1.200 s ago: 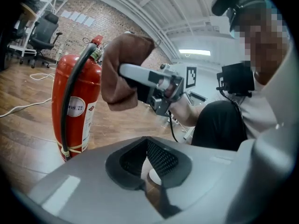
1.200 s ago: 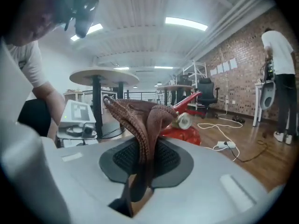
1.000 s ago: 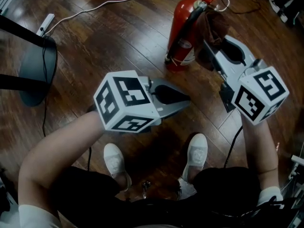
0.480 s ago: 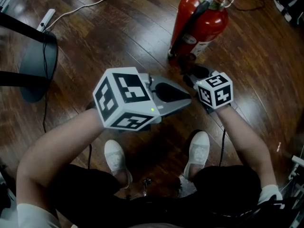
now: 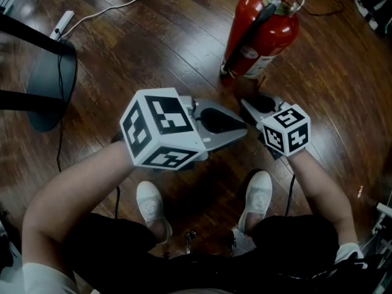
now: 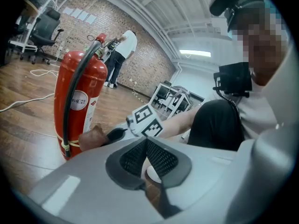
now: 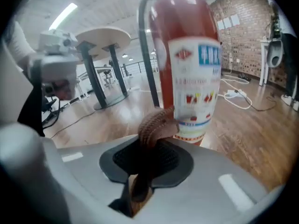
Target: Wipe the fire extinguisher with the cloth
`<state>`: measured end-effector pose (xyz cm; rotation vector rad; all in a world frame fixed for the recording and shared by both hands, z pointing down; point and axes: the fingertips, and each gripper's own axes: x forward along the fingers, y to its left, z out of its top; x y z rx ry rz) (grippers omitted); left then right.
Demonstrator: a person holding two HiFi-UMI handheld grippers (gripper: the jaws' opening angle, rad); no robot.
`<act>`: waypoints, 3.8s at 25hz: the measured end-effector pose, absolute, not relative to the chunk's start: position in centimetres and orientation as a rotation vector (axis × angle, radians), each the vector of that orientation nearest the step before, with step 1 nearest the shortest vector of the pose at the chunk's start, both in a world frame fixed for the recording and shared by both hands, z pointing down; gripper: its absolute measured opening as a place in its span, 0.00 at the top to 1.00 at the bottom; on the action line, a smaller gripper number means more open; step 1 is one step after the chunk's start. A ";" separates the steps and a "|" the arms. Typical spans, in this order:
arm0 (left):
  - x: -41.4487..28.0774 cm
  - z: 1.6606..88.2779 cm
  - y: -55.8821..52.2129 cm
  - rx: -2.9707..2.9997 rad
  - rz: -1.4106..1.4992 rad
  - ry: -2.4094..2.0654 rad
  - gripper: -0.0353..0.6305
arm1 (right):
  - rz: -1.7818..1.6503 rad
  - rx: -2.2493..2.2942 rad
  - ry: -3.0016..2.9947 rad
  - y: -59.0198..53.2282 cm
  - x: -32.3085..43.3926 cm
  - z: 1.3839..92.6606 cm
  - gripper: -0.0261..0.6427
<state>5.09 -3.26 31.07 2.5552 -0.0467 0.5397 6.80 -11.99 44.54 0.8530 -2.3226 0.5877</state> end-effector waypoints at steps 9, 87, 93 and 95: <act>4.7 30.7 -2.9 2.561 0.538 -0.044 0.95 | 0.254 1.063 -2.653 -14.4 5.1 26.1 0.86; -11.4 12.7 27.3 3.048 0.501 0.010 0.95 | 0.150 1.203 -2.396 30.6 5.8 14.8 0.85; -13.1 14.6 29.3 3.041 0.533 0.068 0.95 | 0.135 1.293 -2.355 32.3 5.6 16.9 0.86; -13.4 14.6 29.9 3.051 0.532 0.095 0.95 | 0.161 1.307 -2.362 33.1 5.0 17.1 0.86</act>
